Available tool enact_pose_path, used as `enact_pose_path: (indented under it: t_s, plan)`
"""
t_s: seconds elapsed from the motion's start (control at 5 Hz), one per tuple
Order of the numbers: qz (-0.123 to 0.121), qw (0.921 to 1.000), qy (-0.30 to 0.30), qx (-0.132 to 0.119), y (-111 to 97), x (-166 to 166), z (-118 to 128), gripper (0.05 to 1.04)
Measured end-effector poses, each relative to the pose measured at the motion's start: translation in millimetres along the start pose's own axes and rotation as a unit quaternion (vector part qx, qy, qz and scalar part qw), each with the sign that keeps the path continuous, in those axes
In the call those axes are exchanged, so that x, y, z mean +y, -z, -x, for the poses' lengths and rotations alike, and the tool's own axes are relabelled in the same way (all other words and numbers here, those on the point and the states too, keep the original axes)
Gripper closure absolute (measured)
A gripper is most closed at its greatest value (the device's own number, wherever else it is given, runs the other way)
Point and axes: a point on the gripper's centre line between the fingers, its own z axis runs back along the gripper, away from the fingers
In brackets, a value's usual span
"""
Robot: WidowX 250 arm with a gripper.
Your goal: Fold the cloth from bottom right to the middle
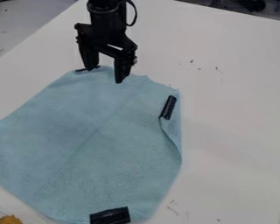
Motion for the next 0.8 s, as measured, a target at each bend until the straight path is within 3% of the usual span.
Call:
enact_pose_path:
  t_s: [0.4,0.8]
  plan:
    - [-0.005,0.999,-0.029,0.035,20,-17,18,0.084]
    - [-0.027,0.9954,-0.079,0.048,2,-63,53,0.084]
